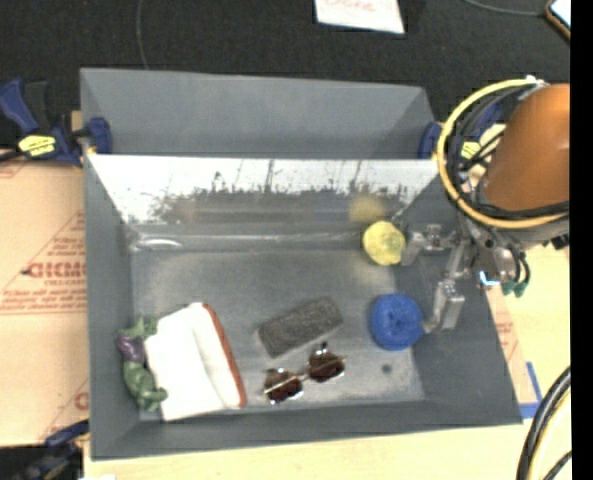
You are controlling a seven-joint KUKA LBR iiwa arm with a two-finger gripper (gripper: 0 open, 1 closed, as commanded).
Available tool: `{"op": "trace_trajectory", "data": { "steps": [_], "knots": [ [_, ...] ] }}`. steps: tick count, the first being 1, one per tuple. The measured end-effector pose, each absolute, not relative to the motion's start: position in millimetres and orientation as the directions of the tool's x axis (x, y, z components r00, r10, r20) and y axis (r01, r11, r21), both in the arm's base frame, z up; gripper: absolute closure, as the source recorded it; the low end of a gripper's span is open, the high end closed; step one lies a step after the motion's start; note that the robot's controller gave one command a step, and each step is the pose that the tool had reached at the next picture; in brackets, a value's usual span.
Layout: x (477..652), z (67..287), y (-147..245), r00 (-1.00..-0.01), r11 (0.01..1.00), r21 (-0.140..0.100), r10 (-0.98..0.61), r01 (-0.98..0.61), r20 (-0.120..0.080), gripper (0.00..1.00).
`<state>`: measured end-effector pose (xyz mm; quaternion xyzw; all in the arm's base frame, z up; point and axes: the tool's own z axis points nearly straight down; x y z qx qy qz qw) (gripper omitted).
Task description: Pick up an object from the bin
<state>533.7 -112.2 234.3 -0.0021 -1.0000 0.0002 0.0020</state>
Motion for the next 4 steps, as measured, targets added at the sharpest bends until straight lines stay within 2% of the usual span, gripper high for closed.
{"op": "trace_trajectory", "data": {
  "steps": [1,2,3,4],
  "knots": [
    [535.3,239,-112,-1.000,1.000,-0.002,0.000,0.000,-0.004,0.00],
    [543.0,133,-137,-0.975,0.975,0.000,0.224,0.224,-0.008,0.00],
    [536.2,161,-145,-0.902,0.902,0.002,0.432,0.432,-0.013,0.00],
    [540.4,118,-148,-0.941,0.941,-0.001,0.339,0.339,-0.006,0.00]
  ]
}}
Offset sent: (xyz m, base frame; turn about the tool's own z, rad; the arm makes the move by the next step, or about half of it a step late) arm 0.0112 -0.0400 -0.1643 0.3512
